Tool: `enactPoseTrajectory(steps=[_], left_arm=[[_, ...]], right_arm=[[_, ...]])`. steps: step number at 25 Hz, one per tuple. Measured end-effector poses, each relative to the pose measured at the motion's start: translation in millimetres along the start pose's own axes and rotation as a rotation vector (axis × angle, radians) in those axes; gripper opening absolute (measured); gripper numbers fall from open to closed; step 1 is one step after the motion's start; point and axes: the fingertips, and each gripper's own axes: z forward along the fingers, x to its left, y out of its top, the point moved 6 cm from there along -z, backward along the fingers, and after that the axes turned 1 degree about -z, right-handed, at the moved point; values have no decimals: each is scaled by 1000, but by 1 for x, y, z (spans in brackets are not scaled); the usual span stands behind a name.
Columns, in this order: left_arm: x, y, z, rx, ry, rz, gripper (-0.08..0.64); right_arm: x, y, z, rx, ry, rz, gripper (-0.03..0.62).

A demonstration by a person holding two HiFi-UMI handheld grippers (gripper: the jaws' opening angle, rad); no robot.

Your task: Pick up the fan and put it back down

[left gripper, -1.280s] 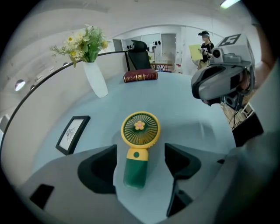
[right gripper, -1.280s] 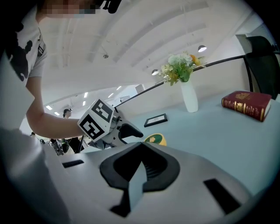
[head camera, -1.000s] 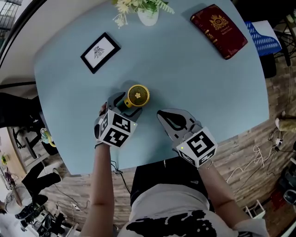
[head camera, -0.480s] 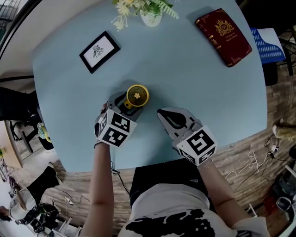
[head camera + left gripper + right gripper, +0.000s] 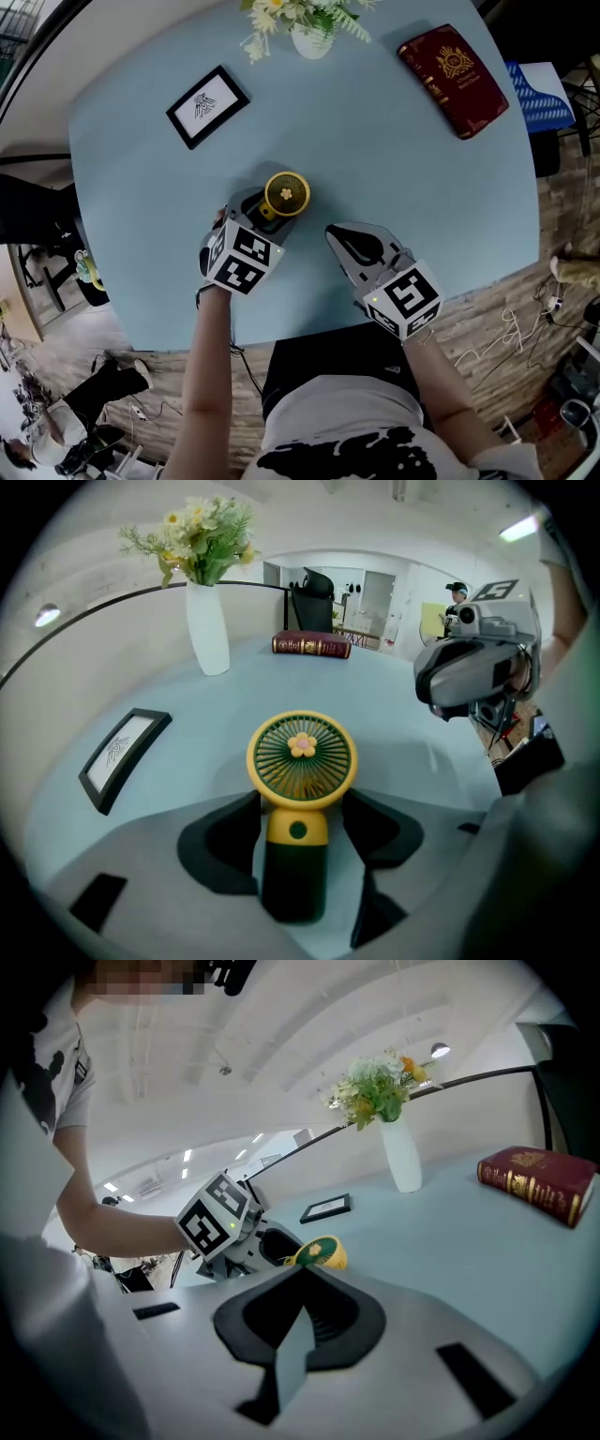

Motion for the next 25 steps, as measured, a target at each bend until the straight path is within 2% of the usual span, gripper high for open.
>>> enactPoseTrajectory(steps=[5, 9, 14, 19, 25], left_arm=[[0, -2, -2, -42, -6, 7, 281], [-2, -5, -5, -67, 44, -25, 268], [-13, -7, -13, -66, 81, -2, 264], [-19, -1, -33, -160, 45, -89, 264], [-10, 23, -66, -284, 79, -96, 264]], right_arm=[[8, -7, 0, 7, -24, 10, 5], [18, -7, -1, -8, -38, 15, 5], [25, -7, -10, -25, -76, 25, 4], [26, 4, -17, -42, -111, -11, 3], [26, 25, -24, -88, -135, -36, 5]])
